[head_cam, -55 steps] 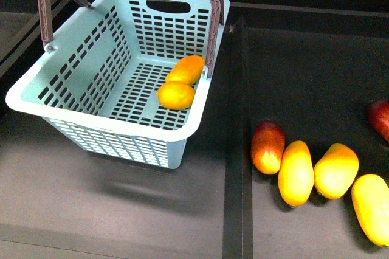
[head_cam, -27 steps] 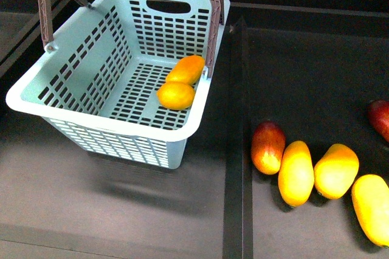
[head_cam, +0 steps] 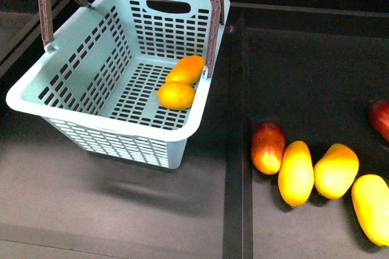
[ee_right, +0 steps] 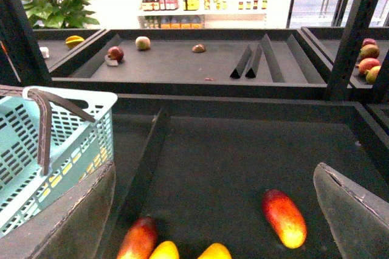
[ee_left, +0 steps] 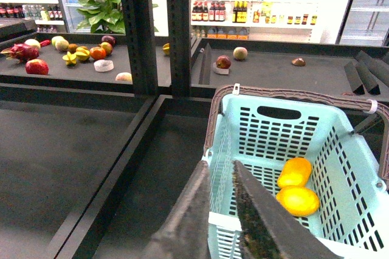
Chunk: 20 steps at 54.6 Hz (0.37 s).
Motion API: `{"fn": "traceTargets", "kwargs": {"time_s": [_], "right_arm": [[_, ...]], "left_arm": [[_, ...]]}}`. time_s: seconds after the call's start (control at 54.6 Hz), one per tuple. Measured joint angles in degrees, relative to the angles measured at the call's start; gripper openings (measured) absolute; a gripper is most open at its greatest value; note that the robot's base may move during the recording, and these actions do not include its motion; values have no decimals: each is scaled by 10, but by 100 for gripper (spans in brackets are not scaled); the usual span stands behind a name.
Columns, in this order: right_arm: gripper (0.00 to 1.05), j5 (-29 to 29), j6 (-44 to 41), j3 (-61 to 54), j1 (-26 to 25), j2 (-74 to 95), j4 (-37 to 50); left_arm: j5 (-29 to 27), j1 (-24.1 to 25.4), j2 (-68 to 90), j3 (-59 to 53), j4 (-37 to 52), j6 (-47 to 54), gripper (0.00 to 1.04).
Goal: Pick lemon and mango into basket
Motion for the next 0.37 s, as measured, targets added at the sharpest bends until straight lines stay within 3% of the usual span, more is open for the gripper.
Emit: {"fn": "traceTargets", "kwargs": {"time_s": [0.22, 0.366], "right_arm": [[96, 0, 0, 0, 0, 0, 0], [96, 0, 0, 0, 0, 0, 0]], "left_arm": [[0, 0, 0, 0, 0, 0, 60], [0, 0, 0, 0, 0, 0, 96]]}}
